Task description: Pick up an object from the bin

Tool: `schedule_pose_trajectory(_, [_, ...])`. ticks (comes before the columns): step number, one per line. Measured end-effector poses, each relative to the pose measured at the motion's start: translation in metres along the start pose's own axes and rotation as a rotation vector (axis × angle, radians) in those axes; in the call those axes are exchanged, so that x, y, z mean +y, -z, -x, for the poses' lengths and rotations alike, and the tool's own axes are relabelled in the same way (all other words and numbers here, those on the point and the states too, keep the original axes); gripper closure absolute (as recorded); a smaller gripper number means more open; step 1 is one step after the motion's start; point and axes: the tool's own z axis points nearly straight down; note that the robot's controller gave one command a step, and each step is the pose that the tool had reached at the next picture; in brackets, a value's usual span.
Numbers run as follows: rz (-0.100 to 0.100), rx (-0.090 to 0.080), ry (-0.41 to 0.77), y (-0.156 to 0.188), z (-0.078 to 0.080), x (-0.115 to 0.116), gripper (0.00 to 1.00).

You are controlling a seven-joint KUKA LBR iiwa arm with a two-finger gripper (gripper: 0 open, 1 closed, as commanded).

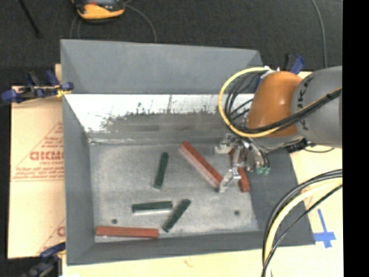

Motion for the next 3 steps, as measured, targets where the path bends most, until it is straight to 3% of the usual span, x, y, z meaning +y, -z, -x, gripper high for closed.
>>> schedule_pose_trajectory(1, [0.000, 0.015, -0.080, -0.014, -0.002, 0.031, 1.00])
schedule_pose_trajectory(2, [-0.001, 0.013, -0.079, -0.014, -0.001, 0.031, 1.00])
schedule_pose_trajectory(3, [-0.001, -0.007, -0.050, 0.147, 0.022, 0.020, 1.00])
